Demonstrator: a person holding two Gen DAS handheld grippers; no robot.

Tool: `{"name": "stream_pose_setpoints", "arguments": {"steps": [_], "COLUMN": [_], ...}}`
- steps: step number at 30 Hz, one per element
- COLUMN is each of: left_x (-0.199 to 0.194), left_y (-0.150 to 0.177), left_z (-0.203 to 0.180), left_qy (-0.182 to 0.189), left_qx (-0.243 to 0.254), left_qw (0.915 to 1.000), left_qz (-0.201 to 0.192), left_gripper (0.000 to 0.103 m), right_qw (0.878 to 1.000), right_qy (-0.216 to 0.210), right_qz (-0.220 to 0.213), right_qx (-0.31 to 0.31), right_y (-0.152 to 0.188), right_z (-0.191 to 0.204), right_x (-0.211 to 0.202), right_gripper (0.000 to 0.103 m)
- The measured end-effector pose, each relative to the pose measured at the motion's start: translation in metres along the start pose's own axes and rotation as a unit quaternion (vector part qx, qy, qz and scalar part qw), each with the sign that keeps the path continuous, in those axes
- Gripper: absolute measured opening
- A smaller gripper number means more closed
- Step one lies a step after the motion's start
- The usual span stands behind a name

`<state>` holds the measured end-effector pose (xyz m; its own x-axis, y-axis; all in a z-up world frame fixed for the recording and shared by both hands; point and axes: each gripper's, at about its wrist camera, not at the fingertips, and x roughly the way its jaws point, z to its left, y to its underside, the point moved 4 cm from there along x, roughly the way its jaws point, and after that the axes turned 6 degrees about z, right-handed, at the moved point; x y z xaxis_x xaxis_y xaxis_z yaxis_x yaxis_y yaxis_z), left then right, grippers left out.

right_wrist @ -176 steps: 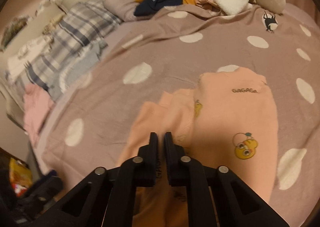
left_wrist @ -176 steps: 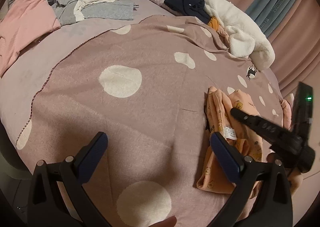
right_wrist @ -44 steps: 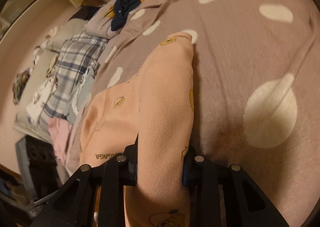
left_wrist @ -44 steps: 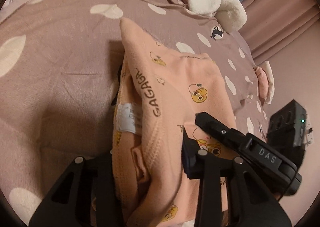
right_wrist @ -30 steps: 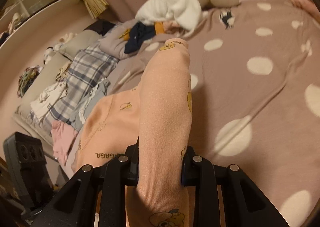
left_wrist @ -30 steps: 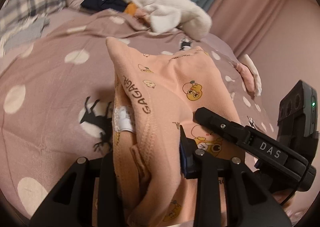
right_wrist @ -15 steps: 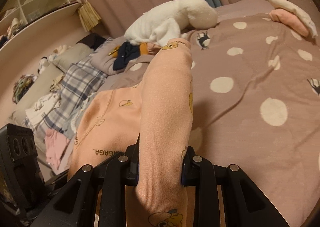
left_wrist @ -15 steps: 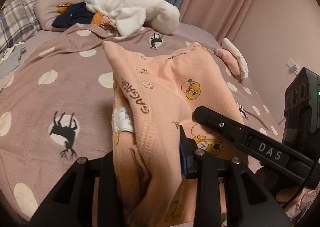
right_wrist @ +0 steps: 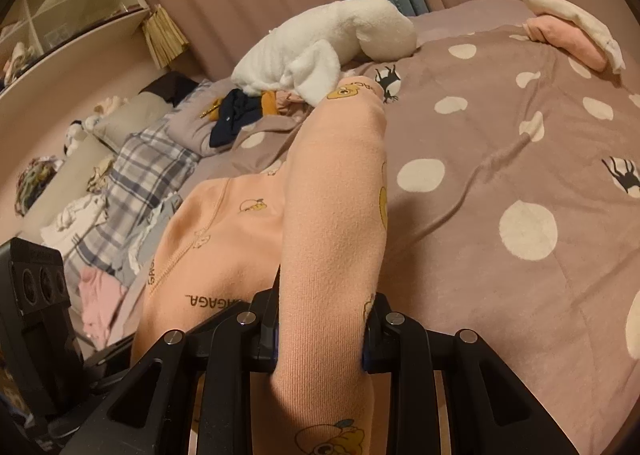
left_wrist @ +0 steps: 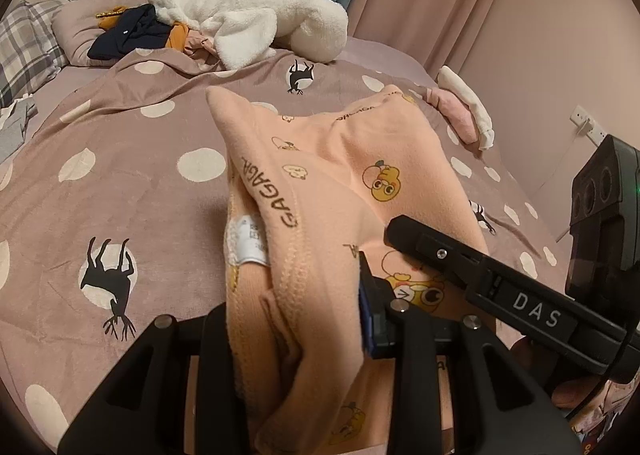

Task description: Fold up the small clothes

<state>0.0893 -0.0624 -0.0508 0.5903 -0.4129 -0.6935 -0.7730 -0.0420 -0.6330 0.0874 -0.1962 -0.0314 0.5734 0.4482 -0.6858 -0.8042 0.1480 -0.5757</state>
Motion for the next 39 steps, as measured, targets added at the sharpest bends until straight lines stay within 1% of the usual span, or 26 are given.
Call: {"name": "stream_pose_setpoints", "arguments": {"steps": [10, 11, 12, 13, 14, 15, 16, 18, 19, 20, 21, 22, 23, 24, 25, 26, 27, 28, 30, 31, 34, 35, 37, 39], "left_x": [-0.002, -0.001, 0.000, 0.000, 0.001, 0.001, 0.000, -0.007, -0.010, -0.015, -0.017, -0.019, -0.020, -0.020, -0.020, -0.019, -0.018, -0.018, -0.017, -0.017, -0.014, -0.013, -0.009, -0.008], "left_y": [0.000, 0.000, 0.000, 0.000, 0.000, 0.001, 0.002, 0.002, 0.001, 0.001, 0.000, 0.001, 0.002, 0.002, 0.003, 0.004, 0.005, 0.007, 0.010, 0.010, 0.014, 0.015, 0.018, 0.019], "left_z": [0.002, 0.003, 0.005, 0.008, 0.012, 0.018, 0.021, 0.028, 0.032, 0.037, 0.041, 0.044, 0.046, 0.048, 0.048, 0.048, 0.047, 0.046, 0.042, 0.043, 0.044, 0.044, 0.043, 0.042], "left_qy": [-0.009, -0.010, -0.014, -0.023, -0.037, -0.064, -0.080, -0.107, -0.112, -0.112, -0.108, -0.102, -0.095, -0.093, -0.093, -0.095, -0.100, -0.105, -0.108, -0.106, -0.095, -0.091, -0.074, -0.060], "left_qx": [0.001, 0.000, -0.001, -0.004, -0.009, -0.018, -0.021, -0.025, -0.031, -0.043, -0.052, -0.060, -0.064, -0.064, -0.062, -0.060, -0.056, -0.051, -0.044, -0.045, -0.058, -0.061, -0.058, -0.060], "left_qw": [1.0000, 0.9999, 0.9999, 0.9997, 0.9993, 0.9978, 0.9965, 0.9936, 0.9927, 0.9921, 0.9919, 0.9920, 0.9925, 0.9929, 0.9932, 0.9933, 0.9932, 0.9930, 0.9932, 0.9934, 0.9938, 0.9939, 0.9949, 0.9955], "left_qz": [-0.003, -0.003, -0.002, -0.002, -0.001, -0.001, -0.006, -0.024, -0.031, -0.039, -0.043, -0.044, -0.042, -0.038, -0.032, -0.028, -0.023, -0.018, -0.010, -0.007, 0.011, 0.019, 0.037, 0.043], "left_gripper": [0.033, 0.035, 0.041, 0.043, 0.054, 0.062, 0.066, 0.075, 0.078, 0.084, 0.088, 0.089, 0.089, 0.089, 0.090, 0.093, 0.098, 0.100, 0.103, 0.103, 0.103, 0.103, 0.103, 0.103], "right_qw": [1.000, 1.000, 1.000, 1.000, 1.000, 1.000, 1.000, 0.999, 0.999, 0.999, 0.999, 0.999, 1.000, 1.000, 1.000, 0.999, 0.999, 0.998, 0.997, 0.997, 0.997, 0.996, 0.996, 0.996], "right_qy": [-0.005, -0.004, -0.002, 0.001, 0.004, 0.008, 0.012, 0.032, 0.047, 0.049, 0.046, 0.038, 0.028, 0.027, 0.030, 0.040, 0.046, 0.057, 0.061, 0.060, 0.069, 0.075, 0.078, 0.078], "right_qz": [-0.005, -0.004, -0.001, 0.003, 0.010, 0.019, 0.023, 0.023, 0.015, 0.010, 0.004, 0.001, -0.002, -0.002, 0.000, 0.006, 0.011, 0.024, 0.036, 0.038, 0.040, 0.040, 0.040, 0.045], "right_qx": [-0.004, -0.005, -0.005, 0.001, 0.007, 0.010, 0.011, 0.005, 0.002, 0.002, 0.002, 0.002, 0.002, 0.001, -0.001, -0.002, 0.000, 0.005, 0.011, 0.012, 0.018, 0.021, 0.023, 0.021], "right_y": [-0.001, -0.001, -0.001, -0.002, -0.001, 0.000, 0.000, 0.001, 0.001, 0.001, 0.001, 0.000, 0.001, 0.000, 0.001, 0.002, 0.002, 0.003, 0.005, 0.005, 0.007, 0.008, 0.009, 0.009], "right_z": [0.003, 0.004, 0.003, 0.003, 0.001, 0.000, -0.001, -0.003, -0.003, -0.003, -0.002, -0.001, 0.000, 0.000, 0.000, 0.000, -0.001, -0.002, -0.004, -0.004, -0.004, -0.005, -0.006, -0.005], "right_x": [0.001, 0.002, 0.004, 0.006, 0.007, 0.009, 0.010, 0.010, 0.006, 0.004, 0.001, -0.002, -0.005, -0.005, -0.005, -0.004, -0.002, 0.001, 0.003, 0.002, -0.001, -0.003, -0.005, -0.006], "right_gripper": [0.029, 0.029, 0.029, 0.032, 0.038, 0.041, 0.043, 0.049, 0.057, 0.064, 0.067, 0.070, 0.070, 0.070, 0.071, 0.071, 0.071, 0.072, 0.072, 0.073, 0.083, 0.084, 0.088, 0.091]}}
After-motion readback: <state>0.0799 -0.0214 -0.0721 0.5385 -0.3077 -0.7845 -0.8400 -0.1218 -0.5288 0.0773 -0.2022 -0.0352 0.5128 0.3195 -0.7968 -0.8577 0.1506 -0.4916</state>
